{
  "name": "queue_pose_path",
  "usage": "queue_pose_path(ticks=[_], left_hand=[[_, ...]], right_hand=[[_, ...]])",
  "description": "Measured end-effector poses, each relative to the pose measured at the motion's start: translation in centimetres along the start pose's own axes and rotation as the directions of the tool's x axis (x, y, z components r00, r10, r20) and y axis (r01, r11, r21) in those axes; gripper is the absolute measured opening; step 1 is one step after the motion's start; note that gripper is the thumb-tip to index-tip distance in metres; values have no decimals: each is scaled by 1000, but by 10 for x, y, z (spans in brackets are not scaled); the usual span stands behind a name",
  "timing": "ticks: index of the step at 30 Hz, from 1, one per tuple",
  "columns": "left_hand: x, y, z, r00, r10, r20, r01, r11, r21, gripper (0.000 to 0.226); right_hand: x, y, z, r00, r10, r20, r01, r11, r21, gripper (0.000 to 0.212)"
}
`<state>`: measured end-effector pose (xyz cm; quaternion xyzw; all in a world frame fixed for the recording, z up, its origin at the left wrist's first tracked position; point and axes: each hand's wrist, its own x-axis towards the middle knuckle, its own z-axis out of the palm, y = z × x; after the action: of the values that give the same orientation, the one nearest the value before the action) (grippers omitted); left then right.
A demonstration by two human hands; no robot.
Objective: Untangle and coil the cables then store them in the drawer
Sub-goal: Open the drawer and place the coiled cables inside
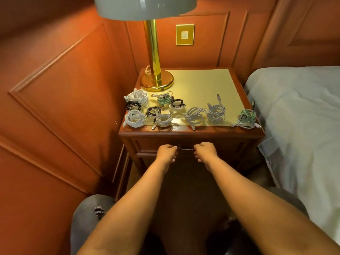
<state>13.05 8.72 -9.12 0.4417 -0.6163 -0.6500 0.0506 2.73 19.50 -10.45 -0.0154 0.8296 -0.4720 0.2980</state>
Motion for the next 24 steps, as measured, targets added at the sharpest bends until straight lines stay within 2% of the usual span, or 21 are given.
queue_pose_path(ticks=[5, 7, 11, 13, 15, 17, 20, 22, 24], left_hand=[[35, -28, 12, 990, -119, -72, 116, 992, -47, 13], [46, -35, 20, 980, -179, -82, 169, 979, -118, 5], [62, -39, 37, 966, -251, -66, 215, 916, -337, 19], [71, -40, 43, 961, -269, -56, 225, 888, -400, 35], [80, -46, 49, 954, -290, -82, 231, 879, -417, 40], [83, -46, 52, 951, -291, -106, 217, 872, -439, 38], [82, -41, 53, 955, -277, -107, 213, 889, -405, 16], [87, -43, 54, 955, -276, -113, 214, 899, -383, 18], [89, -43, 54, 957, -257, -132, 193, 909, -370, 18]], right_hand=[[36, 26, 22, 986, 150, -76, -137, 978, 157, 35], [45, 30, 28, 977, 202, -71, -179, 951, 254, 31], [60, 31, 38, 961, 271, -61, -220, 876, 428, 17], [64, 31, 41, 958, 282, -49, -232, 865, 446, 7], [66, 33, 43, 959, 281, -44, -233, 864, 446, 17], [67, 36, 45, 960, 274, -55, -226, 878, 422, 25], [66, 37, 45, 964, 262, -48, -221, 886, 409, 27], [68, 37, 45, 963, 264, -47, -219, 876, 430, 20], [68, 35, 45, 961, 268, -60, -214, 867, 449, 3]])
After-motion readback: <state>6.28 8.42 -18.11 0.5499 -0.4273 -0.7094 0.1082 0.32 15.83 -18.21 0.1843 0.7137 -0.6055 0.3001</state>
